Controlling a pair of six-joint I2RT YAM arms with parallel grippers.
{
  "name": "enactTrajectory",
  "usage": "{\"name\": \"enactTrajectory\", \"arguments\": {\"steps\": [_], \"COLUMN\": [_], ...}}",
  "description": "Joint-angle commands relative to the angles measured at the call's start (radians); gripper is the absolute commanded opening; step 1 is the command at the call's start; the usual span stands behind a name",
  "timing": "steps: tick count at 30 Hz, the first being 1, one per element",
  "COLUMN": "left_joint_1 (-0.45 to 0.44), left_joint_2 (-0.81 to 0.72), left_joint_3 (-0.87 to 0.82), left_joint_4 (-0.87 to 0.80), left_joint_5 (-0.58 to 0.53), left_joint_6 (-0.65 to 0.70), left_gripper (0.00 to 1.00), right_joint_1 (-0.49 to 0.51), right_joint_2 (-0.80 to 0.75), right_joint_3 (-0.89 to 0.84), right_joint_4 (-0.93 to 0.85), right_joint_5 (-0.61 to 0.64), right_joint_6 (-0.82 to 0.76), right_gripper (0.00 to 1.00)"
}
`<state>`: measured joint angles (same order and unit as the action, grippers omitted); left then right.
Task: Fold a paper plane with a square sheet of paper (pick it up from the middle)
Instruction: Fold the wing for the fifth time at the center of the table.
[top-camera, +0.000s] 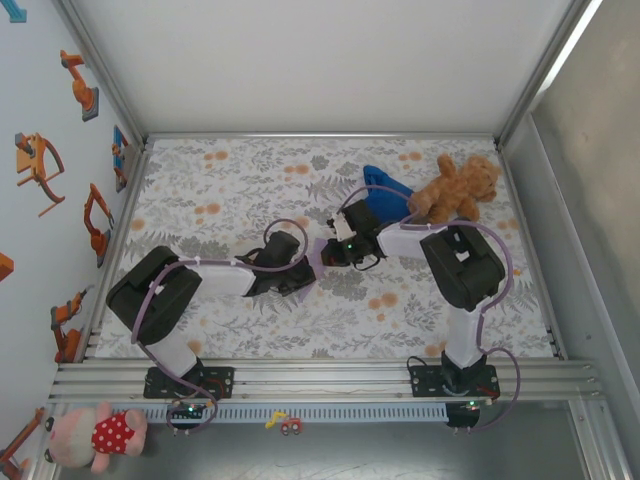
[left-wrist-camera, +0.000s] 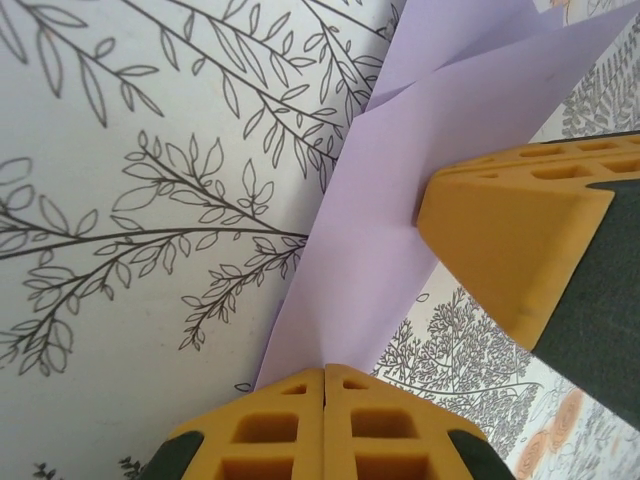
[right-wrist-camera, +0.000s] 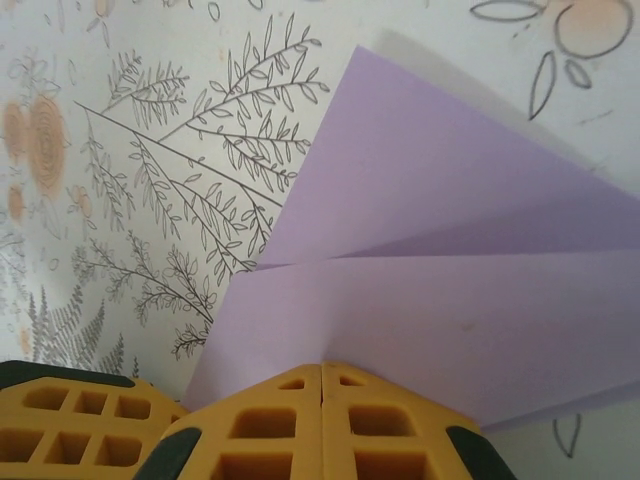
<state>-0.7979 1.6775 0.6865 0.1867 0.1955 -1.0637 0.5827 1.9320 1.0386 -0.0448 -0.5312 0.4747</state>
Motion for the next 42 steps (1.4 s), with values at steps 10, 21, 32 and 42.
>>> {"name": "enactTrajectory", "arguments": {"steps": [10, 21, 32, 42], "left_joint_1": [-0.003, 0.0, 0.023, 0.144], "left_joint_2": [0.014, 0.019, -0.12, -0.337], "left_joint_3": [-0.087, -0.049, 0.108, 0.097], "left_joint_4": [-0.13, -0.129, -0.262, -0.436], "left_joint_5": [0.018, 0.019, 0.005, -0.117], "left_joint_6": [-0.035, -0.01, 0.092, 0.2], "left_gripper": [0.0, 0.0, 0.17, 0.6], "right_joint_1": [-0.177, -0.222, -0.2, -0.067], "right_joint_2": [0.058, 0.059, -0.178, -0.31], "right_joint_3": [0.024, 0.005, -0.002, 0.052], "right_joint_4": [0.085, 0.166, 0.025, -0.305], "right_joint_5": [0.183, 0.166, 0.148, 0.29], "right_joint_6": [-0.008, -0.002, 0.045, 0.152], "right_gripper": [0.0, 0.0, 0.05, 0.35]}}
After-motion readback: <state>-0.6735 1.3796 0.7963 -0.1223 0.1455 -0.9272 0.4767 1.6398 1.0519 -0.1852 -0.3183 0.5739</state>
